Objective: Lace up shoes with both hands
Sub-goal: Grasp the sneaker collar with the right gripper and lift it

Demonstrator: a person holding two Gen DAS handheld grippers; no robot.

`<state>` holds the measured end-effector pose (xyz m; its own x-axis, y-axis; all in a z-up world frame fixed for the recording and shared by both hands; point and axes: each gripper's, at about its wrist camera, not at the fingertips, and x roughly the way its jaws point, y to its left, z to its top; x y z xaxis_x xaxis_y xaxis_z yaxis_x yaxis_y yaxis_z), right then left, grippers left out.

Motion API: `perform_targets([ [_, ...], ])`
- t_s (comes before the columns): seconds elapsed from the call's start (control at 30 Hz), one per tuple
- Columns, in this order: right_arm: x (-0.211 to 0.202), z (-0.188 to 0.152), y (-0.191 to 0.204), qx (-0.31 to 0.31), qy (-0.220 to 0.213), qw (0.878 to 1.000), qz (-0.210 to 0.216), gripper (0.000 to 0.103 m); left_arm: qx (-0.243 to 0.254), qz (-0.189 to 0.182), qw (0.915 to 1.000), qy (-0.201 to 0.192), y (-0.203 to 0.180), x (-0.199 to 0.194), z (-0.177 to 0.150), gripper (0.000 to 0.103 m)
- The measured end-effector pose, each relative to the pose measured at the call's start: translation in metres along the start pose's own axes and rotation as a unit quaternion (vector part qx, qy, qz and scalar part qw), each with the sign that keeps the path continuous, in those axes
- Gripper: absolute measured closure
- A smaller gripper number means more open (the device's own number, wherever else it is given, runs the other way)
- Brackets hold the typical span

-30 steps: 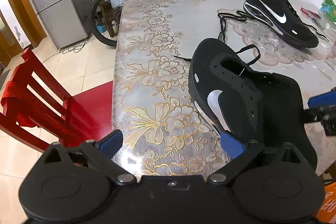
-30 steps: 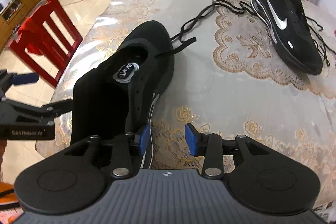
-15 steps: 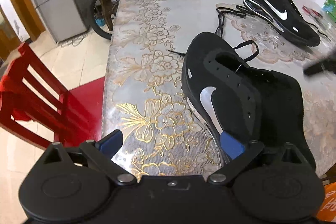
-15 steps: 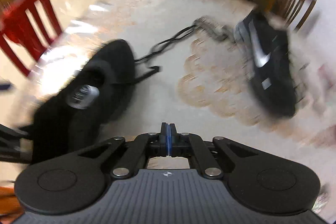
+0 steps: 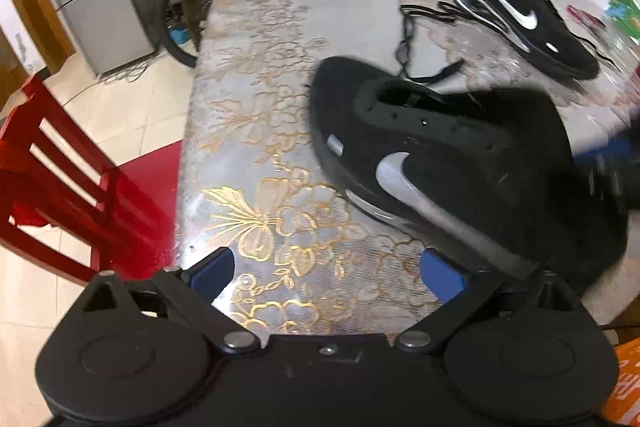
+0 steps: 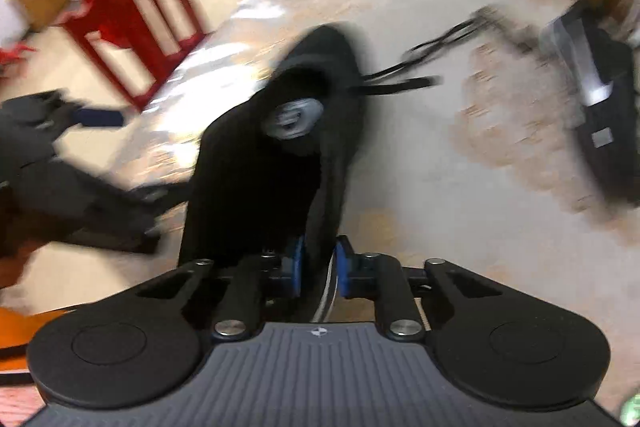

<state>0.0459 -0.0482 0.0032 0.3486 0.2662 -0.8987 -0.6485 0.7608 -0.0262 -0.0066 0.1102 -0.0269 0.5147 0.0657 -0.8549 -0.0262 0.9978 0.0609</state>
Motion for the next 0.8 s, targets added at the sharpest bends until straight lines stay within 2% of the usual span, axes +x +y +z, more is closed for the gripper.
perform_targets([
  [0.1, 0.004, 0.009, -0.022, 0.000, -0.011, 0.999, -0.045, 0.088, 0.013, -0.006, 0.9999, -0.002, -0.005, 0.000, -0.001, 0.004],
  [0.2, 0.014, 0.013, -0.035, -0.002, -0.003, 0.998, -0.059, 0.085, 0.019, -0.008, 0.9998, -0.004, -0.007, 0.000, 0.000, 0.004],
  [0.3, 0.010, 0.014, -0.043, 0.021, 0.002, 0.998, -0.059, 0.083, 0.017, -0.009, 0.9998, -0.007, -0.006, 0.002, 0.001, 0.004],
  [0.4, -0.019, 0.019, -0.041, 0.048, -0.045, 0.996, -0.060, 0.078, 0.009, -0.013, 0.9999, -0.007, -0.002, 0.005, 0.002, 0.004],
  [0.47, -0.016, 0.025, -0.040, 0.076, -0.047, 0.995, -0.042, 0.071, 0.004, -0.017, 0.9998, -0.008, 0.001, 0.007, 0.003, 0.004],
  [0.57, -0.004, 0.035, -0.038, 0.121, -0.039, 0.992, -0.011, 0.067, 0.001, -0.020, 0.9997, -0.016, 0.004, 0.010, 0.006, 0.004],
  [0.67, 0.008, 0.045, -0.036, 0.165, -0.032, 0.985, 0.021, 0.068, 0.003, -0.024, 0.9994, -0.024, 0.006, 0.012, 0.010, 0.004],
  [0.77, 0.020, 0.055, -0.034, 0.209, -0.025, 0.976, 0.052, 0.077, 0.005, -0.034, 0.9990, -0.029, 0.009, 0.015, 0.013, 0.004],
  [0.8, 0.024, 0.058, -0.034, 0.224, -0.022, 0.972, 0.062, 0.077, 0.006, -0.037, 0.9988, -0.030, 0.010, 0.016, 0.013, 0.004],
])
